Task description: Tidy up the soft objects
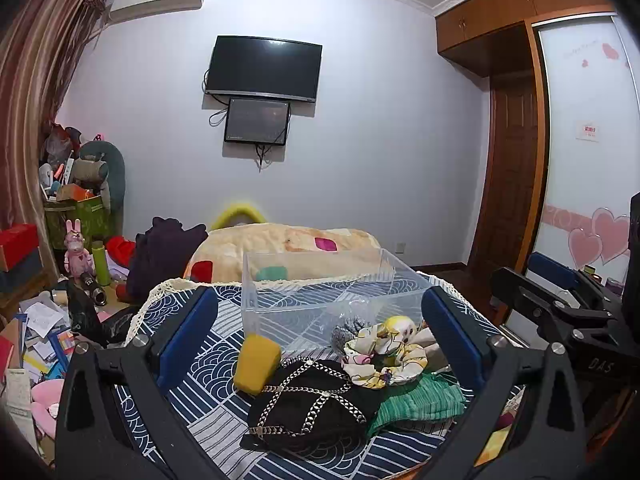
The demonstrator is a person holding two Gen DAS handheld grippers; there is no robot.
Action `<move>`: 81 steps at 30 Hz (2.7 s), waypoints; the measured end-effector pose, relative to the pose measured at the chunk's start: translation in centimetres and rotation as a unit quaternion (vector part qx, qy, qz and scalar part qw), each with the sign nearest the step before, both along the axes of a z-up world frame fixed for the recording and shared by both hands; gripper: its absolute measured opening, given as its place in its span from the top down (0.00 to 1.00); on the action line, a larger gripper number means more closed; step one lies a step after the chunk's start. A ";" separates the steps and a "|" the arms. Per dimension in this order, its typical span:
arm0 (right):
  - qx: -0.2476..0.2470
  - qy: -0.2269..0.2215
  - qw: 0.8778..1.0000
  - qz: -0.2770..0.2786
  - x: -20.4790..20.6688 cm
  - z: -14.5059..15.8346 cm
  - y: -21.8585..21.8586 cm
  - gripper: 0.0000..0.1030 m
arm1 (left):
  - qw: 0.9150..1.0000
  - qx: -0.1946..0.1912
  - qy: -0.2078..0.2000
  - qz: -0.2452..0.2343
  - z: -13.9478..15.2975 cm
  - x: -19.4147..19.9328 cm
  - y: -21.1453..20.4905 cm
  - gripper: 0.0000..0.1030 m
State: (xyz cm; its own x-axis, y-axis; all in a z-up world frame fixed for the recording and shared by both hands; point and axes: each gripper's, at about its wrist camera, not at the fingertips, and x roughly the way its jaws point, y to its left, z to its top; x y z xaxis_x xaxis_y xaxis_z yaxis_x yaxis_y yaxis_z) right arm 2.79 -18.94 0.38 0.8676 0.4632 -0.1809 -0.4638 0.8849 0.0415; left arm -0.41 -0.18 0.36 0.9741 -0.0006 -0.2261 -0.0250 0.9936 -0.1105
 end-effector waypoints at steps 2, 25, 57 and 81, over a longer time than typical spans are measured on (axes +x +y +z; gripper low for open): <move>0.000 0.000 1.000 0.000 0.0 0.0 0.0 0.00 | 1.000 0.000 0.000 0.000 0.1 -0.1 0.1 0.00; 0.003 0.001 1.000 0.000 0.0 0.3 -0.1 0.00 | 1.000 0.002 -0.005 -0.001 0.8 -0.2 -0.1 0.00; 0.000 0.123 0.992 0.010 4.9 -3.3 -0.3 0.39 | 0.994 -0.046 0.102 0.004 -4.2 4.9 4.1 0.41; -0.073 0.190 0.977 0.069 8.7 -5.6 5.3 0.53 | 0.974 -0.073 0.215 0.003 -11.0 10.5 6.8 0.60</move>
